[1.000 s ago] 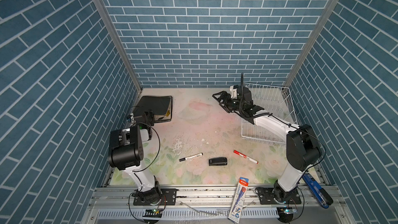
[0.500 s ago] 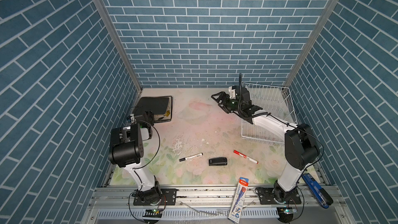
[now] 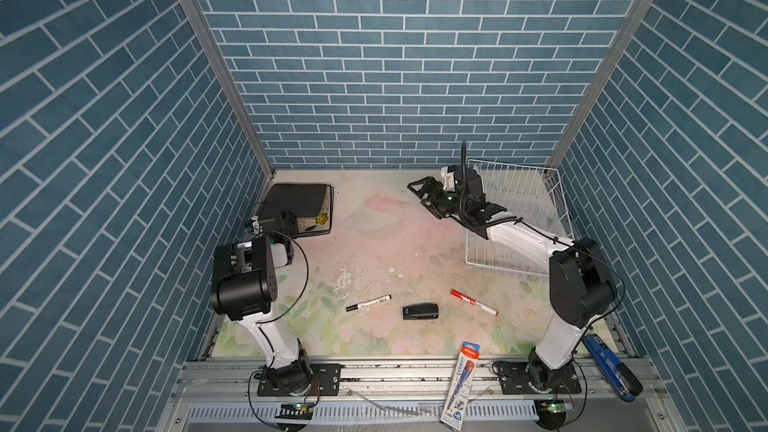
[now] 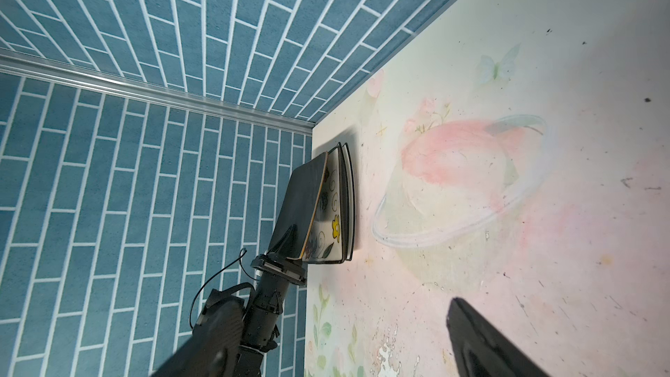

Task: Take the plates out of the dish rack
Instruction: 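Lower the black plate onto the floral plate stack with the left gripper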

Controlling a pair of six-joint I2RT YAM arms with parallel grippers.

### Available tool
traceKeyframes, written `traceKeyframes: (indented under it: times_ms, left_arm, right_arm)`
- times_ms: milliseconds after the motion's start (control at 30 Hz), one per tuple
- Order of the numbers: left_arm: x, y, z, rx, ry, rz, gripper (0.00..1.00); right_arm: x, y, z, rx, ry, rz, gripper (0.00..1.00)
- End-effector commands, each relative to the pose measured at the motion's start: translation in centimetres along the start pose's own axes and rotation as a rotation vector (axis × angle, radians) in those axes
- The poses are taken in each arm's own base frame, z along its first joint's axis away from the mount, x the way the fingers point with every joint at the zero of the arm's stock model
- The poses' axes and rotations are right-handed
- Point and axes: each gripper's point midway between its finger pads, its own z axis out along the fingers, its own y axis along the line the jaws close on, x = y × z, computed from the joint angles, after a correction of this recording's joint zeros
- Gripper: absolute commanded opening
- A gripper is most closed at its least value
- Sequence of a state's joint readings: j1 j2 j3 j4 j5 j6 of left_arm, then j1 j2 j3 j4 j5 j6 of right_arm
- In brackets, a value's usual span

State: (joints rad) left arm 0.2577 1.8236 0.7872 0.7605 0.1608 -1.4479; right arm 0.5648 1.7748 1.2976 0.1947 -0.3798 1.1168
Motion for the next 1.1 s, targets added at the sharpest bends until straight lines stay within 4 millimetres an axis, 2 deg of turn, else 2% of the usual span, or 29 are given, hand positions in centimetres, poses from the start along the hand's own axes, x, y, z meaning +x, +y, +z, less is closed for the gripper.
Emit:
traceKeyframes:
  times_ms: [0, 1067]
  left_arm:
    - [-0.7, -6.7, -0.2, 0.217, -0.009, 0.024, 0.0]
    - [-0.4, -5.0, 0.0, 0.181, 0.003, 0.006, 0.04]
  right_arm:
    - [-0.3, 1.9, -0.2, -0.037, -0.001, -0.057, 0.9]
    - [-0.2, 1.7, -0.5, -0.032, -0.002, -0.055, 0.89]
